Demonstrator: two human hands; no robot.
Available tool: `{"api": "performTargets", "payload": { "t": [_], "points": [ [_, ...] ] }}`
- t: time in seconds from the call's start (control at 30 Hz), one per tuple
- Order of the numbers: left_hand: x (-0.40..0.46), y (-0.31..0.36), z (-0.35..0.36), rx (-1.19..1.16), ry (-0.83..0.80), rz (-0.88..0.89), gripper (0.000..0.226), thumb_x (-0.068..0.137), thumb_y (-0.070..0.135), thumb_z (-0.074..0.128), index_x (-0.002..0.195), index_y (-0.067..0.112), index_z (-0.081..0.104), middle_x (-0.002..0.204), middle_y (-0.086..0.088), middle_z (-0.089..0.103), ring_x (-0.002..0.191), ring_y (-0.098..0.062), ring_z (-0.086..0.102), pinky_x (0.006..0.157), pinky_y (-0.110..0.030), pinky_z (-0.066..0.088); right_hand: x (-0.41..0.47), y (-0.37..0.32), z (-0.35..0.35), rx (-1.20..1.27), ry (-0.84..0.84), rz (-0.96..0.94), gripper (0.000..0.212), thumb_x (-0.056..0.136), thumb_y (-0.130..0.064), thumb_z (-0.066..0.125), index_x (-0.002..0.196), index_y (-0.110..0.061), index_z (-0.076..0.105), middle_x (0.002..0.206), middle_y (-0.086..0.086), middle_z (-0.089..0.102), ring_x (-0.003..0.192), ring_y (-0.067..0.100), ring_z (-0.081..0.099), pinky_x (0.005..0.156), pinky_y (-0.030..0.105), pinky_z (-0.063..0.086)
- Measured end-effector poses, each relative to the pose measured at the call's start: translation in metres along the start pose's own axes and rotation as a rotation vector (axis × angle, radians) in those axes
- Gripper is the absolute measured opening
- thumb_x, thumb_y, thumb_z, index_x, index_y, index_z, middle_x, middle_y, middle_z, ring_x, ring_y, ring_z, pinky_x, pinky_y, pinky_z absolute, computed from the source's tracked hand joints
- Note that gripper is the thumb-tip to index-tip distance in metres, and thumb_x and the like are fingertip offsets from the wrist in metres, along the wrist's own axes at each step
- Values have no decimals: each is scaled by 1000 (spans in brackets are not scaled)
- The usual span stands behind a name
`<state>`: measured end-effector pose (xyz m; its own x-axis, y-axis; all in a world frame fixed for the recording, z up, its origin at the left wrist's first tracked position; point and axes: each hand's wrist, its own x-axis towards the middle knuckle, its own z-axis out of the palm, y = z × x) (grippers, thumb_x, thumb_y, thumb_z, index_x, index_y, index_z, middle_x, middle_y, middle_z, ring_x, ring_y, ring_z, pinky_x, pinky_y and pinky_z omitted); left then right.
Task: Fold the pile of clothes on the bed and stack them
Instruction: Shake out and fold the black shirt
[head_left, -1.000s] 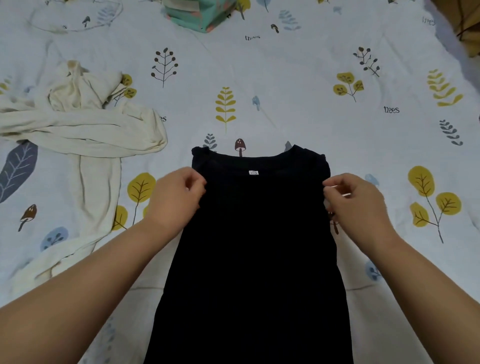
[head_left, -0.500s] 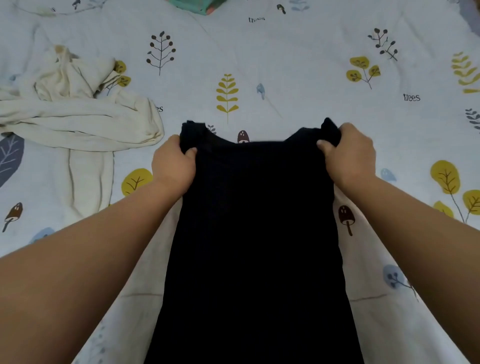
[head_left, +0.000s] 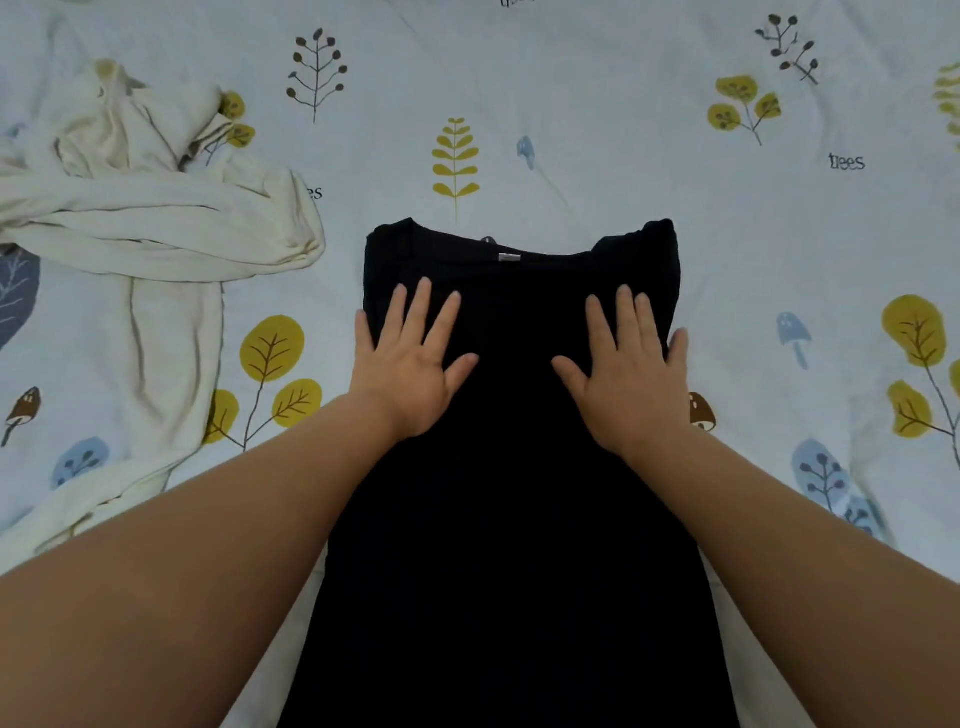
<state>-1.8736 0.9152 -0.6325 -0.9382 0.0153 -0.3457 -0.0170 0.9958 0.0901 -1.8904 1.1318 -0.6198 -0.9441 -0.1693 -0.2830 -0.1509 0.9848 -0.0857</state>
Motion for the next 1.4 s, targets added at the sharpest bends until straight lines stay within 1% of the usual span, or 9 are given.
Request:
{"api": "performTargets", "payload": {
  "t": [0.2, 0.4, 0.53, 0.67, 0.93, 1.13, 1.2, 1.3, 1.4],
  "points": [
    [-20, 8, -30, -81, 82, 6, 63, 97, 48, 26, 150, 21, 4, 158, -6, -5, 145, -25, -6, 114, -51, -1, -18, -2, -36, -30, 2, -37, 64, 96, -52, 24, 150, -22, 7, 158, 9, -2, 145, 27, -5, 113, 54, 5],
    [-107, 11, -29, -331, 319, -142, 56, 88, 21, 57, 138, 4, 36, 148, -23, 26, 136, -37, 26, 106, -50, 29, -102, 0, -45, 290, 93, 133, 57, 91, -23, 50, 143, -12, 27, 144, 17, 29, 126, 33, 35, 98, 44, 36],
    [-173, 8, -5, -435, 196, -390, 55, 84, 17, 62, 131, 0, 39, 131, -25, 38, 118, -39, 40, 92, -49, 40, -168, 4, -32, 395, -91, 300, 61, 90, -25, 53, 142, -13, 22, 127, 13, 39, 112, 28, 43, 89, 37, 41],
    [-222, 9, 16, -493, 81, -413, 40, 86, 19, 60, 122, 6, 48, 109, -15, 54, 98, -29, 52, 81, -36, 43, -218, 2, -26, 562, -255, 339, 62, 90, -24, 56, 141, -14, 23, 126, 10, 47, 113, 28, 49, 93, 39, 43],
    [-282, 8, 18, -550, -20, -471, 18, 86, 23, 58, 101, 16, 51, 69, 12, 48, 60, -9, 47, 47, -19, 30, -280, -9, -14, 539, -275, 387, 31, 89, -13, 49, 116, -18, 34, 81, -6, 54, 68, 9, 51, 56, 26, 36],
    [-321, 29, 5, -352, 48, -412, 27, 87, 27, 52, 72, 24, 30, 66, 7, 48, 59, -18, 52, 50, -28, 31, -310, -22, -6, 370, -77, 248, 14, 88, -10, 44, 95, -22, 43, 89, -6, 51, 77, 14, 52, 68, 30, 42],
    [-330, 48, 6, -298, -29, -274, 13, 89, 30, 49, 94, 24, 40, 91, 2, 56, 83, -25, 61, 66, -33, 40, -318, -28, -5, 376, -104, 81, 21, 90, -13, 45, 108, -23, 50, 103, -5, 55, 89, 15, 56, 75, 28, 44],
    [-343, 65, 18, -271, -418, 17, 48, 91, 35, 48, 135, 22, 33, 127, -1, 50, 112, -22, 55, 90, -29, 42, -325, -31, -1, 453, -231, -125, 40, 92, -17, 47, 131, -29, 46, 116, -9, 57, 103, 9, 55, 86, 18, 40],
    [-352, 67, 21, -635, -632, 96, 28, 93, 27, 51, 120, 23, 59, 103, 5, 67, 89, -5, 64, 78, -14, 46, -332, -26, 1, 646, -256, -86, 44, 90, -6, 48, 125, -33, 51, 107, -12, 61, 93, 2, 58, 85, 13, 42]
  ]
}}
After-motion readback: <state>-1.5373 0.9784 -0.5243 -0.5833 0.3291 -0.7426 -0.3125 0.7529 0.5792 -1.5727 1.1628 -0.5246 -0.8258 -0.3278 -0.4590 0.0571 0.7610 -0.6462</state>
